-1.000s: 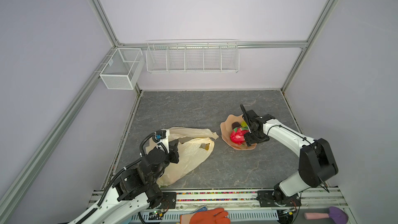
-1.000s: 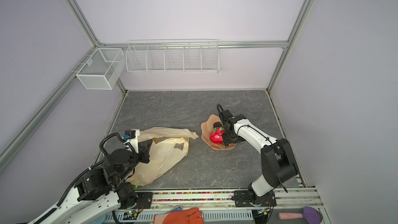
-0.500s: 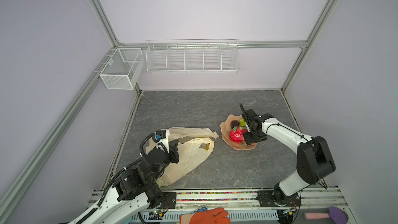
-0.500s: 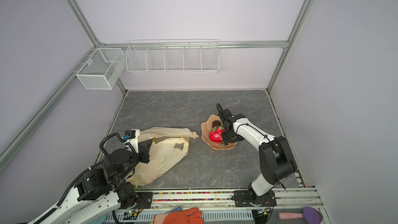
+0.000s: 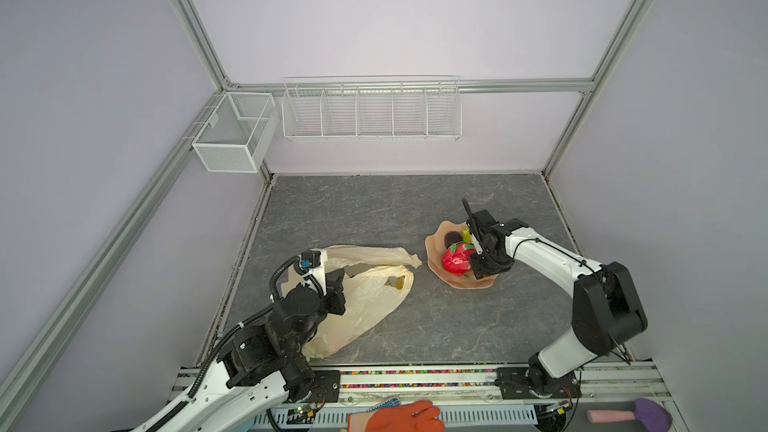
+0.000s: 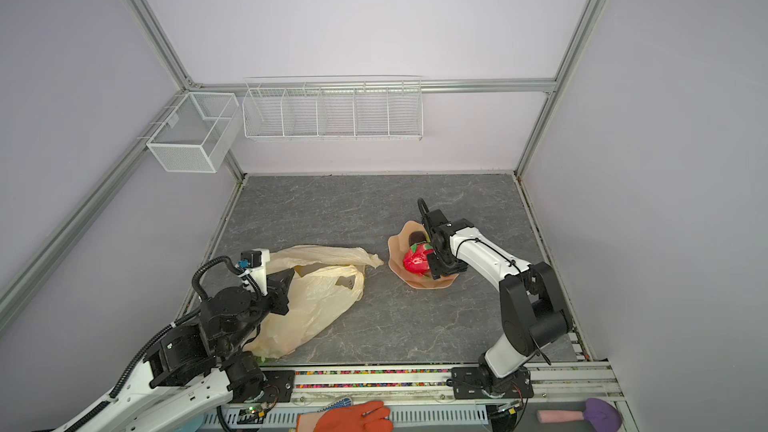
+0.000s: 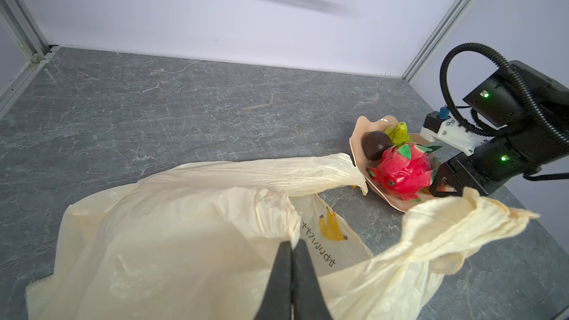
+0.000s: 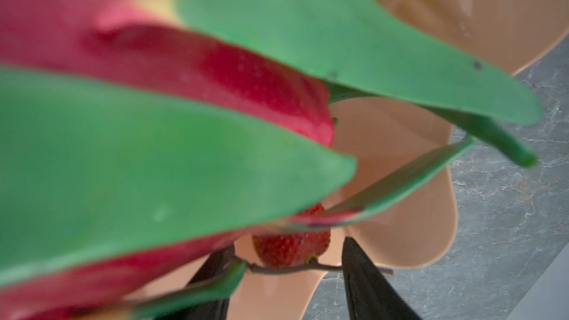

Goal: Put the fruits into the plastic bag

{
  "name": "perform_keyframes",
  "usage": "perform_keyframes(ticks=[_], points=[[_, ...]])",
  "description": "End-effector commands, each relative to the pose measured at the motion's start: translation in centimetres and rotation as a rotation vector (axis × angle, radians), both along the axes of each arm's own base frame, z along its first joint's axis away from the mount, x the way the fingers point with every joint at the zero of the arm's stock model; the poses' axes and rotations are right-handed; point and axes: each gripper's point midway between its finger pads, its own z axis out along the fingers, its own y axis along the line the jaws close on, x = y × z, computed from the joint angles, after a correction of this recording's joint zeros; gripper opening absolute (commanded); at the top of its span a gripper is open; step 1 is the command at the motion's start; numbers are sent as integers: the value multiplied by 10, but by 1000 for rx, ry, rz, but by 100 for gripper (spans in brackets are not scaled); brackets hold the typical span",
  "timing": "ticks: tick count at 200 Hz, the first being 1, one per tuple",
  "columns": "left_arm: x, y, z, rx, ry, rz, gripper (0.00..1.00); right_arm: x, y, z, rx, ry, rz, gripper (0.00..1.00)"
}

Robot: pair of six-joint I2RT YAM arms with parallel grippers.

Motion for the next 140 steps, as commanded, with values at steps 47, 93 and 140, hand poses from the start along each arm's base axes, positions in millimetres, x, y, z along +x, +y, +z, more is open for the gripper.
perform_keyframes(ticks=[47,93,140], points=[[-1,3,-7,2,16,15,0,-3,2,-7,23,13,-3,45],[0,4,-7,1,16,19,0,-3,3,-8,26,16,-8,43],[-1,4,-8,1,16,18,0,-2,3,-3,33,7,-16,29]])
